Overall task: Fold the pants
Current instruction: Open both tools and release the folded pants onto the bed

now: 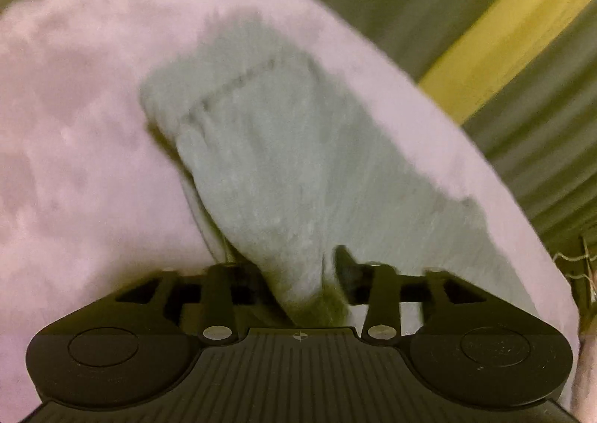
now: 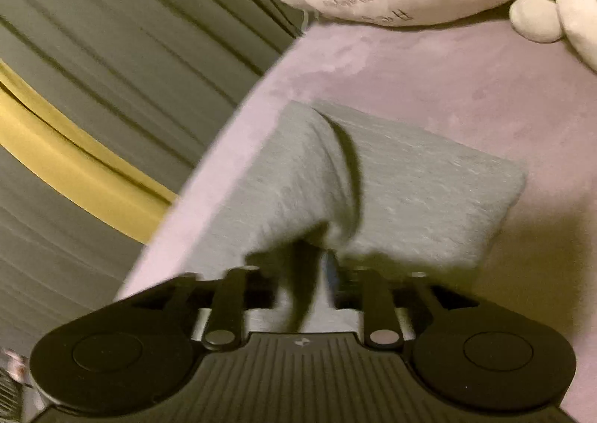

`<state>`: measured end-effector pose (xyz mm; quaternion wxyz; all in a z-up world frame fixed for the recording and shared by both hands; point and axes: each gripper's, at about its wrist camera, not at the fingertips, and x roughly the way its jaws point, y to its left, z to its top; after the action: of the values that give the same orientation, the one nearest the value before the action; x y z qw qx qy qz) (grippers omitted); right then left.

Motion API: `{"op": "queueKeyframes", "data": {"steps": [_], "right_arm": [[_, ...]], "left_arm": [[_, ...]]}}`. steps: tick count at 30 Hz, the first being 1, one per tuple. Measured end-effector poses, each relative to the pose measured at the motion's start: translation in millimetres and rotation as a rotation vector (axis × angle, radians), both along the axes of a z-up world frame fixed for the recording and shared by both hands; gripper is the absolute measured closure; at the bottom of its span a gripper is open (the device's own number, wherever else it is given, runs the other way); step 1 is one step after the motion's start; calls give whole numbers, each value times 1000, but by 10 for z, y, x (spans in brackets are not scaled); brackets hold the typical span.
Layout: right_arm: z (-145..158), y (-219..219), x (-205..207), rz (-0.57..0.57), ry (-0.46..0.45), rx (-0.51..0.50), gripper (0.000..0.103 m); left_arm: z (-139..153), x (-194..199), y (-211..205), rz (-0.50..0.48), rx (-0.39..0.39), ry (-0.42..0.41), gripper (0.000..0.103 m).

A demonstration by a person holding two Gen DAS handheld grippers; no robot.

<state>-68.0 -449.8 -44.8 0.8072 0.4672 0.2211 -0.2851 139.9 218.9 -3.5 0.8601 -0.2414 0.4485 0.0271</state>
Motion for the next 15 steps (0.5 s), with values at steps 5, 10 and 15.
{"op": "queueKeyframes", "data": {"steps": [5, 10, 15], "right_arm": [[-184, -53, -71, 43, -6, 68, 17], [-483, -213, -129, 1, -166, 221, 6], [-503, -342, -92, -3, -280, 305, 7]], "left_arm": [[431, -273, 50, 115, 168, -143, 21], [697, -524, -85, 92, 167, -218, 10], [621, -561, -509, -7, 131, -270, 7]]}}
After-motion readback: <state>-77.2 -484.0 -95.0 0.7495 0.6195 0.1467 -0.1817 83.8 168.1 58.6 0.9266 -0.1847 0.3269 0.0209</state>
